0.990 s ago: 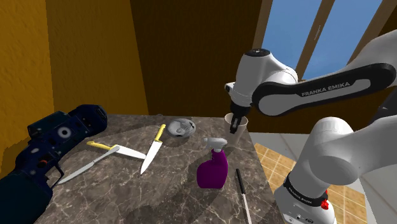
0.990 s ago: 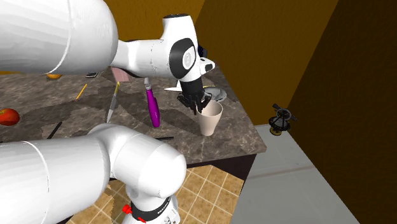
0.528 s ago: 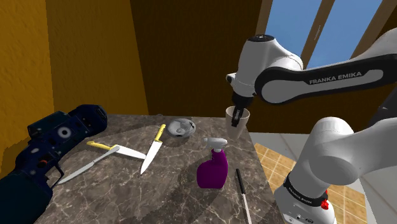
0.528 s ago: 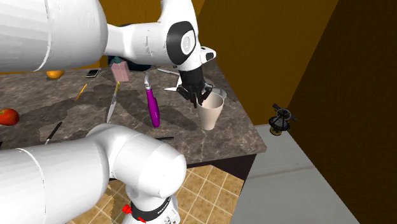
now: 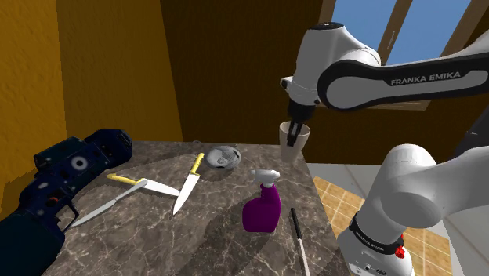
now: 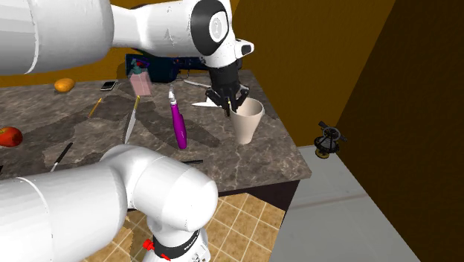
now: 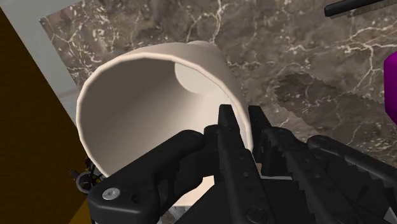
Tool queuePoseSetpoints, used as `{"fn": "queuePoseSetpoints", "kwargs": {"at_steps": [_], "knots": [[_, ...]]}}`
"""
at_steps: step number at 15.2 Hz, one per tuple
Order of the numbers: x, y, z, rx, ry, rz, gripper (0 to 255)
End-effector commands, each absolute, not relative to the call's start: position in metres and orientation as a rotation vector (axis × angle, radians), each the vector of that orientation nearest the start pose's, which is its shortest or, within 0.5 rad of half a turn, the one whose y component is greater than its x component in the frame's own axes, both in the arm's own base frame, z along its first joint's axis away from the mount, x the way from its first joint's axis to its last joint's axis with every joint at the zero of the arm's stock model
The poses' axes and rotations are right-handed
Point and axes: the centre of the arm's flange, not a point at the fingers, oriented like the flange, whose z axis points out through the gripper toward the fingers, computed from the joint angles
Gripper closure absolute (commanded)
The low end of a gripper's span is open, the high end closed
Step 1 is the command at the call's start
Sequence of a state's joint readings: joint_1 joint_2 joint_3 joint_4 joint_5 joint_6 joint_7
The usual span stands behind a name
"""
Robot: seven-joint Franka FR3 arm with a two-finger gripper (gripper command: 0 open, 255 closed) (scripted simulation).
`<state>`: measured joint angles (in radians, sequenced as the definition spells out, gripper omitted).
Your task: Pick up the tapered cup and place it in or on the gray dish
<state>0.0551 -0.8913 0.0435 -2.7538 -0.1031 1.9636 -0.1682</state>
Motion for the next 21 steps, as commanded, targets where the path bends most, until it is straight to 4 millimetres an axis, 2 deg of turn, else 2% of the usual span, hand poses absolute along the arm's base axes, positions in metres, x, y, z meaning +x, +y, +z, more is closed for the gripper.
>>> {"fn": "queuePoseSetpoints", "kwargs": {"at_steps": [1,21], "knots": [[0.307,0.027,0.474,-3.239,-0.468,-0.155,255],[0.552,0.121,0.517,-3.239,-0.468,-0.155,255]]}}
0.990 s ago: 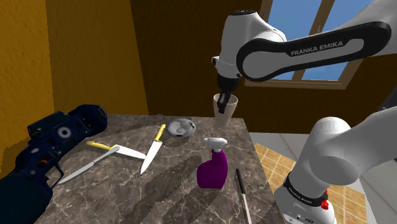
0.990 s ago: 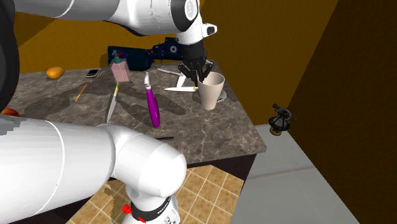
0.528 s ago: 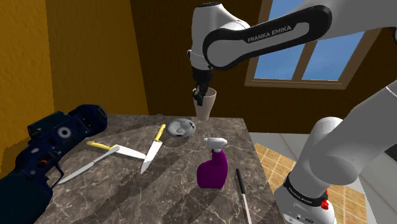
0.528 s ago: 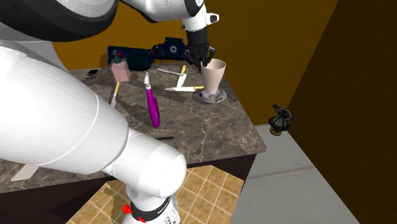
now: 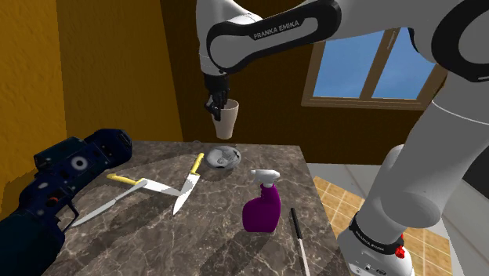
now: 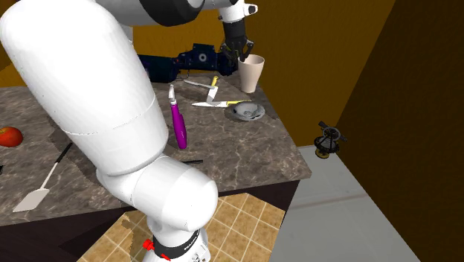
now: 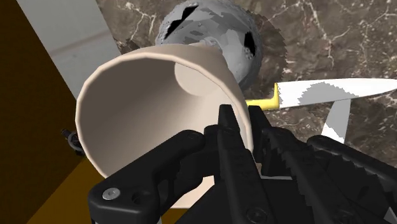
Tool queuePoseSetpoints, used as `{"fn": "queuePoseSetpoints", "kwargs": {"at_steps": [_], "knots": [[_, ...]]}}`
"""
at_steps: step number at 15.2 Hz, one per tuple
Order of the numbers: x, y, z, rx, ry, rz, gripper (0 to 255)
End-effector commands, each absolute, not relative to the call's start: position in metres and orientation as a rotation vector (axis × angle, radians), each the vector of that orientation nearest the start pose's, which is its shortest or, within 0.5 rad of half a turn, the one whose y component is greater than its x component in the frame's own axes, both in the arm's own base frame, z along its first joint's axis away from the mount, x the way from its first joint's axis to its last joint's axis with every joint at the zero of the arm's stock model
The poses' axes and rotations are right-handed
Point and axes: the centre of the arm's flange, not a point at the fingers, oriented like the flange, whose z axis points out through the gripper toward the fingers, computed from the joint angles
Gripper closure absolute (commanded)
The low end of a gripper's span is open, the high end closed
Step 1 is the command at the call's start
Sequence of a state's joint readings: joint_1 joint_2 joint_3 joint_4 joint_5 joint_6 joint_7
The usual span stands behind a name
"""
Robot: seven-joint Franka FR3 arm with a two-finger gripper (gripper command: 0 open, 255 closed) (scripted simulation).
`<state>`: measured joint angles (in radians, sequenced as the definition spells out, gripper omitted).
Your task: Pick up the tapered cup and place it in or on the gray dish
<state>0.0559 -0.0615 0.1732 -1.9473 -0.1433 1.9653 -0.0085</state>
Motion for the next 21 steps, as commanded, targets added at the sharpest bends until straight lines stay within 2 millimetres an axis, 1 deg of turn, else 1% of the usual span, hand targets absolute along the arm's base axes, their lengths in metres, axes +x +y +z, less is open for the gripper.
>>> {"fn": "queuePoseSetpoints", "kwargs": {"at_steps": [1,21], "knots": [[0.552,0.121,0.512,-3.239,-0.468,-0.155,255],[0.552,0.121,0.407,-3.239,-0.468,-0.155,255]]}}
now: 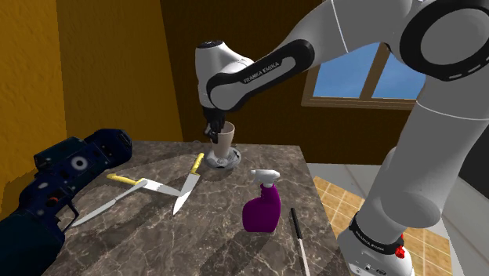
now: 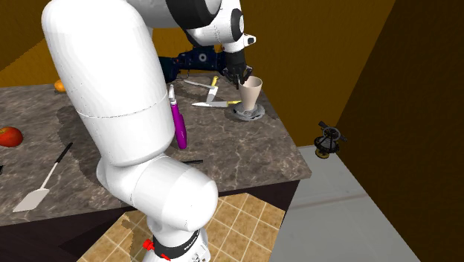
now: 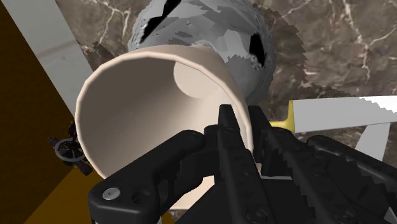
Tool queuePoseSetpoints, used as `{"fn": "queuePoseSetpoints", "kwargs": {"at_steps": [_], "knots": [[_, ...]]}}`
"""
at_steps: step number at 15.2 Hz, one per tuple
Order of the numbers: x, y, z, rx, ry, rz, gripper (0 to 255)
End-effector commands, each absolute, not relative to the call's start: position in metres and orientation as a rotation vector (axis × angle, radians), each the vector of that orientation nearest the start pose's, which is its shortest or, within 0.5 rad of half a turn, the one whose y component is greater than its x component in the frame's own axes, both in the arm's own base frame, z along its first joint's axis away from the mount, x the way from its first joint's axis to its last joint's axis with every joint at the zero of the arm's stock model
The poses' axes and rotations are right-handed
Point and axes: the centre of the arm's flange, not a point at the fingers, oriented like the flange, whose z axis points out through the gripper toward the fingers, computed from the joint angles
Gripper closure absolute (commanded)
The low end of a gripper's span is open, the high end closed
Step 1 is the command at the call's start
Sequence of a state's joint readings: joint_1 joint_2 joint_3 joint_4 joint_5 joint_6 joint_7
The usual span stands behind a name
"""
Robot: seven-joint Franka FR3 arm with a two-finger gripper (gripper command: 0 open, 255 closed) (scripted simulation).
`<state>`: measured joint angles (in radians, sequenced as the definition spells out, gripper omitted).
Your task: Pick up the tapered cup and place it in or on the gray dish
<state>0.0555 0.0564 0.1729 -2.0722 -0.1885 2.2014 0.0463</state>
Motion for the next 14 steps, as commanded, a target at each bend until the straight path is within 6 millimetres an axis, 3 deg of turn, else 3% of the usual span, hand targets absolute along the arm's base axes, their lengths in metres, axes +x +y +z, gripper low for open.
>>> {"fn": "queuePoseSetpoints", "kwargs": {"at_steps": [1,9,10,14], "knots": [[0.5516,0.1213,0.4019,-3.239,-0.468,-0.155,255],[0.5516,0.1213,0.4019,-3.239,-0.468,-0.155,255],[0.5516,0.1213,0.4018,-3.239,-0.468,-0.155,0],[0.5516,0.1213,0.4018,-3.239,-0.468,-0.154,0]]}}
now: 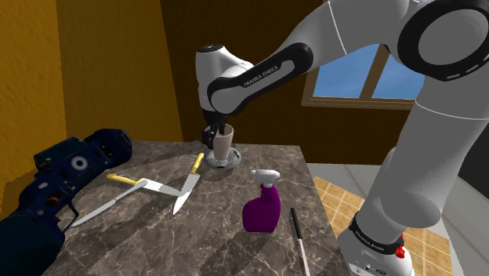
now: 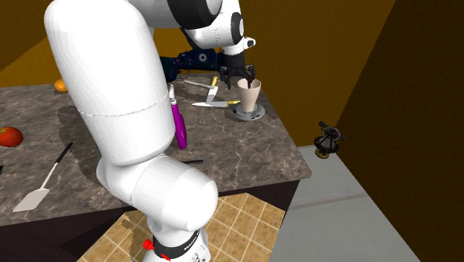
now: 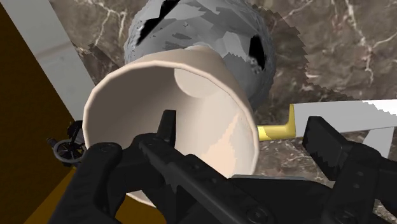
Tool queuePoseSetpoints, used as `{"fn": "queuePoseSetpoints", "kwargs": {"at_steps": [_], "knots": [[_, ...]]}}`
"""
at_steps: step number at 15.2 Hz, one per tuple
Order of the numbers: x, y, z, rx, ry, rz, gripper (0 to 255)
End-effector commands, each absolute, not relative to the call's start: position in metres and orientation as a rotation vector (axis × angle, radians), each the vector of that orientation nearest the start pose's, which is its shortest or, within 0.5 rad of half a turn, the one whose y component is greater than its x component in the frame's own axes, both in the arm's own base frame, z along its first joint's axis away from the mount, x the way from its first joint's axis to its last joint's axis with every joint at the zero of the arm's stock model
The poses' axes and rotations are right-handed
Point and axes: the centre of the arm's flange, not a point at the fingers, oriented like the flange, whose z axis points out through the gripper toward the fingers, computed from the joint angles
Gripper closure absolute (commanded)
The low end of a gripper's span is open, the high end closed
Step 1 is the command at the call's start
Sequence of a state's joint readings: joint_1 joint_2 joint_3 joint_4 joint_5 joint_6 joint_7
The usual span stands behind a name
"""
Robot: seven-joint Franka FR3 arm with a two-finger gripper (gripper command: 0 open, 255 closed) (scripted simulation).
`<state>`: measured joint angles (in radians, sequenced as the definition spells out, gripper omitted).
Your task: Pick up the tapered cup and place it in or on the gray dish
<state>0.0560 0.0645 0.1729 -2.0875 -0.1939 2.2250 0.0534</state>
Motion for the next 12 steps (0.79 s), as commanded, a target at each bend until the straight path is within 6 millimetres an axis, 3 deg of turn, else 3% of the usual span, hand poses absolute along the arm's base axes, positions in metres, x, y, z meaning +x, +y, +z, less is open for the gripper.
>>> {"fn": "queuePoseSetpoints", "kwargs": {"at_steps": [1,5,12], "knots": [[0.552,0.121,0.402,-3.239,-0.468,-0.154,0],[0.546,0.127,0.451,-3.239,-0.468,-0.155,0],[0.546,0.127,0.451,-3.239,-0.468,-0.155,0]]}}
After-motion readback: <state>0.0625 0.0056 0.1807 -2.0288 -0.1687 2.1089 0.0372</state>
